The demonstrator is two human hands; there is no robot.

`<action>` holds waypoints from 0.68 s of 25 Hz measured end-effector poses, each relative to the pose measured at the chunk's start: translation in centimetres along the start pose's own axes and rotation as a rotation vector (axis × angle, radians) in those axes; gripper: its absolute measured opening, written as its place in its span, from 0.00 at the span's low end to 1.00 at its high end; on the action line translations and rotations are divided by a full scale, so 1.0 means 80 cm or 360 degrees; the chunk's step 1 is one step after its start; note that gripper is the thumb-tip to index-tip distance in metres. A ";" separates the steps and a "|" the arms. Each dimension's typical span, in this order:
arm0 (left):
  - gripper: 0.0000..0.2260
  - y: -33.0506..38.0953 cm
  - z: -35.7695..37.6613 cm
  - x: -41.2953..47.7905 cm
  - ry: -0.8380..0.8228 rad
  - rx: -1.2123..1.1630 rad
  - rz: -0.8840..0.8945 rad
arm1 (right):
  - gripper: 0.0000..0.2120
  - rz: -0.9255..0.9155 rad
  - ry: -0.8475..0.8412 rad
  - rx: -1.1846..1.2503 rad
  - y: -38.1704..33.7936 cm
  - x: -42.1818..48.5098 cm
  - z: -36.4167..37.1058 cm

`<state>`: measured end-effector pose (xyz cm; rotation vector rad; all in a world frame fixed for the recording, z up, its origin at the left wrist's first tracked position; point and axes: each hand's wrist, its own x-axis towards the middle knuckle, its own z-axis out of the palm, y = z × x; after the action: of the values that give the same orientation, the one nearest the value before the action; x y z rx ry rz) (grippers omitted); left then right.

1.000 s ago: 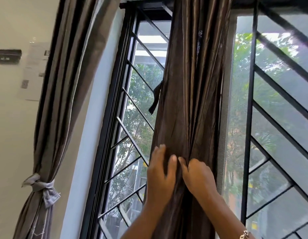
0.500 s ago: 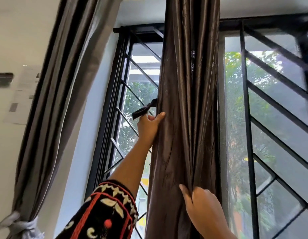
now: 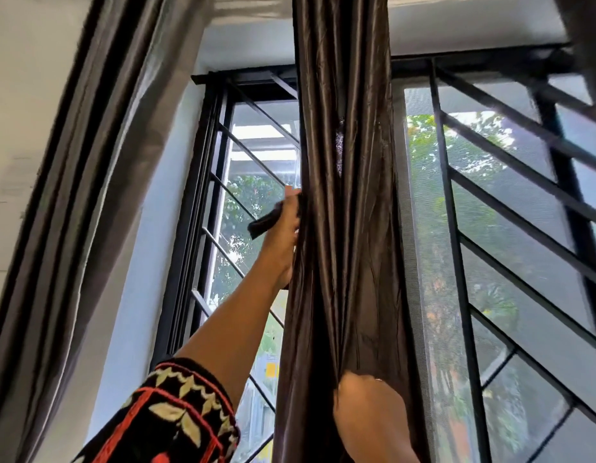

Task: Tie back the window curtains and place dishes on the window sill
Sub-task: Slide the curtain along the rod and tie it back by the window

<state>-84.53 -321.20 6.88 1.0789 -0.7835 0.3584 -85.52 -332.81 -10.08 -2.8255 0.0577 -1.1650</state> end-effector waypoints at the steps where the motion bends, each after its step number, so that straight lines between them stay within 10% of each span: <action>1: 0.25 -0.005 0.007 -0.002 -0.0034 0.0044 0.0105 | 0.11 0.0005 -0.0022 0.0007 -0.002 0.002 0.000; 13: 0.29 -0.045 0.035 0.004 0.0043 0.0505 0.0473 | 0.16 -0.0004 -0.0056 0.0139 -0.002 -0.004 -0.032; 17: 0.30 -0.042 0.030 0.005 0.0035 0.0291 0.0436 | 0.29 -0.0056 0.0522 0.0501 0.024 0.017 -0.069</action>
<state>-83.15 -324.92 5.54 1.1373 -0.8942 0.6834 -88.44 -335.18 -5.38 -2.3550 -0.1419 -1.4866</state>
